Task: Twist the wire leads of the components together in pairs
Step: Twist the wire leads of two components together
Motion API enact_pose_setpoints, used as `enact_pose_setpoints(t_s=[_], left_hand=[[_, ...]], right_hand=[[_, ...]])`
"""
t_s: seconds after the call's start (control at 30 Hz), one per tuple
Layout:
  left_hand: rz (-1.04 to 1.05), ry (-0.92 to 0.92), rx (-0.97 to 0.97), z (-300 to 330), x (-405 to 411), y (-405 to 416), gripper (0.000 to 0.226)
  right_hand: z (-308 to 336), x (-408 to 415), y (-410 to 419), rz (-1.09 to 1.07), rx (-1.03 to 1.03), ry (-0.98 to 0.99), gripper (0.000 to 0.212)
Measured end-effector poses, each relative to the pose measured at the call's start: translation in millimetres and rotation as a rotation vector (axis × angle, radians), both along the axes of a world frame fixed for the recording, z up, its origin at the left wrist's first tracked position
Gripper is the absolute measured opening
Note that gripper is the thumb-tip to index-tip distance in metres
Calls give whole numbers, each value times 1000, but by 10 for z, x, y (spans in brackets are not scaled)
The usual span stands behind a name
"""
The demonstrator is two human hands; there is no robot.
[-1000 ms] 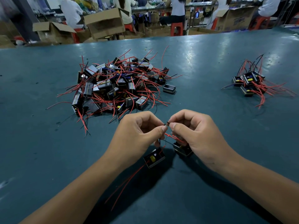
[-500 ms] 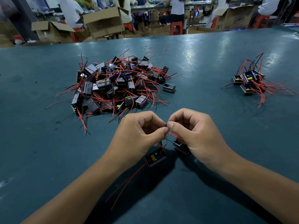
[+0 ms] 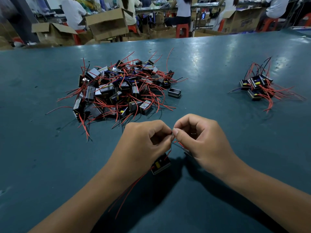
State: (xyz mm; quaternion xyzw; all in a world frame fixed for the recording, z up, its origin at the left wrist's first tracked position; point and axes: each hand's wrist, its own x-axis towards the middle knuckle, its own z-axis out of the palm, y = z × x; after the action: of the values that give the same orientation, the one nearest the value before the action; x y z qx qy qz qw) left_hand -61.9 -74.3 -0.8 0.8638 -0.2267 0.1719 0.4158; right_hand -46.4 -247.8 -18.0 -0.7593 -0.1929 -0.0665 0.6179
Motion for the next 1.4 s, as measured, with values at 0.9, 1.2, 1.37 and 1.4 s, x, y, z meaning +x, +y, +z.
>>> enact_pose_setpoints(t_s=[0.9, 1.2, 1.37, 1.4], left_hand=[[-318, -409, 345, 141, 162, 318, 13], [-302, -454, 432, 187, 134, 347, 25], [-251, -388, 371, 145, 141, 284, 23], [-237, -344, 351, 142, 142, 273, 20]], right_hand=[[151, 46, -170, 571, -48, 267, 5], [122, 44, -120, 506, -26, 246, 4], [109, 33, -93, 438, -28, 193, 5], [108, 33, -89, 419, -28, 174, 5]])
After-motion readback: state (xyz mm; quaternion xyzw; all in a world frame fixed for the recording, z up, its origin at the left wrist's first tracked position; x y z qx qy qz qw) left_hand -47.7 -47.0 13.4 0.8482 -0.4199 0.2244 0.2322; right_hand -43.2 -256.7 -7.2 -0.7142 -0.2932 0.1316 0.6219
